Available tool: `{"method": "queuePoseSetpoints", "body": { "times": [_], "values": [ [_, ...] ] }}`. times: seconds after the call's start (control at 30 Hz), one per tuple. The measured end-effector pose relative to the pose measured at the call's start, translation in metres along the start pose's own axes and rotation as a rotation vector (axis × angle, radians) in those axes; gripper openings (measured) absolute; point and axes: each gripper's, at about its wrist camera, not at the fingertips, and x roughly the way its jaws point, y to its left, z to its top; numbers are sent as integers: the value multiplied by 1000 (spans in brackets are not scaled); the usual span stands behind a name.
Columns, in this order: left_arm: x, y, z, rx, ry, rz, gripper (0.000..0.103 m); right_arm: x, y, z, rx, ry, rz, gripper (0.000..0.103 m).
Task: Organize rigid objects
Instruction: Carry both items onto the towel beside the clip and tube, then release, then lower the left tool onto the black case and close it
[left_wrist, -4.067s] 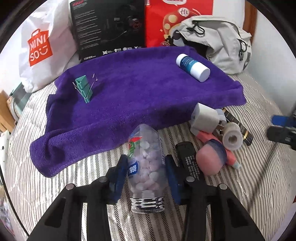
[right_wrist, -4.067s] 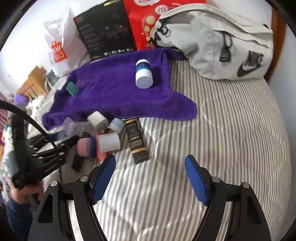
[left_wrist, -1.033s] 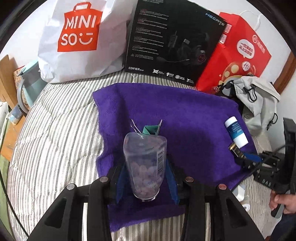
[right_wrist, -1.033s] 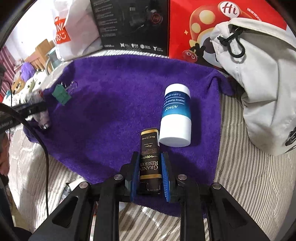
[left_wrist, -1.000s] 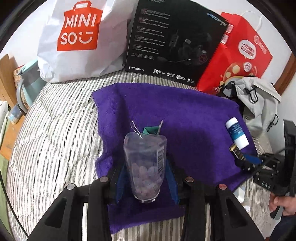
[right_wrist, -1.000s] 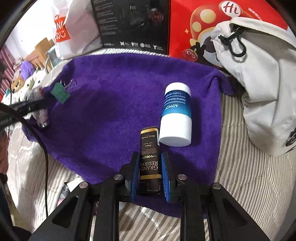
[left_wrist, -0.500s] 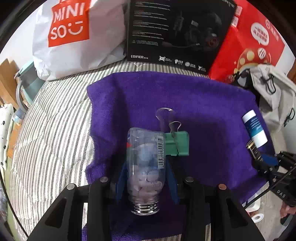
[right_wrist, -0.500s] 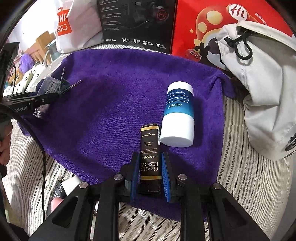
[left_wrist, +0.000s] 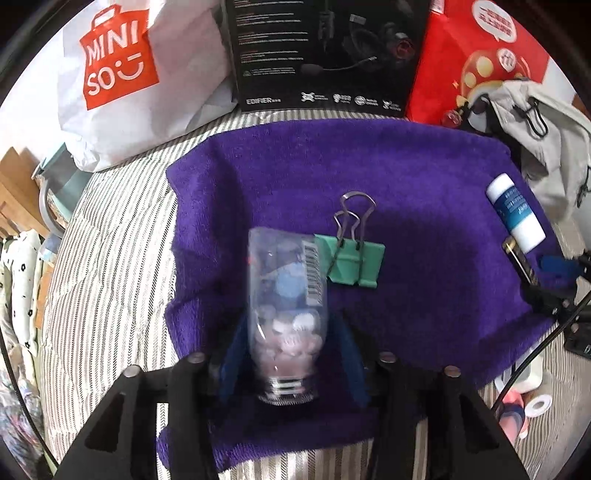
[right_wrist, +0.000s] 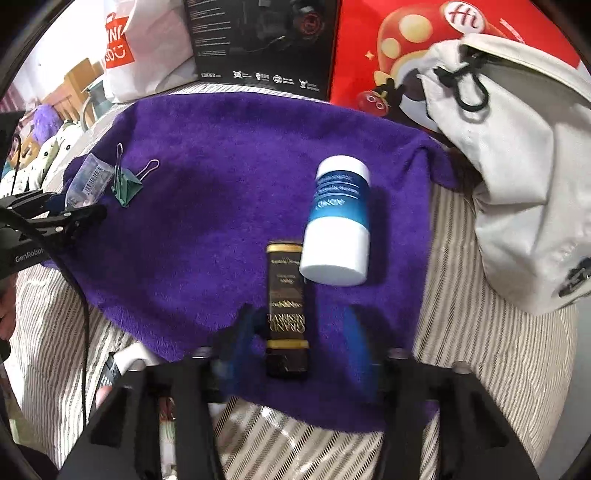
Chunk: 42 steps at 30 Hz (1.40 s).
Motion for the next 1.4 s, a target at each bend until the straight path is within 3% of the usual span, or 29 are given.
{"method": "queuePoseSetpoints", "body": {
  "times": [0.1,0.3,0.37,0.5,0.63,0.83,1.0,1.1,1.2,1.4],
  "values": [
    [-2,-7,-7,22,-3,-4,60,-8,-2,-4,10,-13,23,56],
    [-24,-3,-21,-8,-33,-32,61,-33,-7,-17,28,-44,18,56],
    [-40,-3,-29,3,-58,0,65,-44,-7,-24,38,-63,16,56],
    [-66,-13,-47,45,-90,-9,69,-66,-9,-41,71,-100,26,56],
    [-80,-30,-69,73,-91,-41,69,-83,-10,-62,113,-126,51,57],
    [-79,-56,-103,57,-77,-160,69,-99,-18,-96,187,-125,47,59],
    [-75,-83,-122,93,-60,-194,69,-103,-20,-126,235,-107,63,59],
    [-68,-100,-126,137,-45,-173,69,-106,-20,-140,244,-100,65,59],
    [-59,-112,-128,168,-62,-98,70,-107,-22,-151,272,-102,84,59],
    [-58,-91,-127,137,-83,-61,72,-107,-26,-162,292,-96,81,59]
  ]
}}
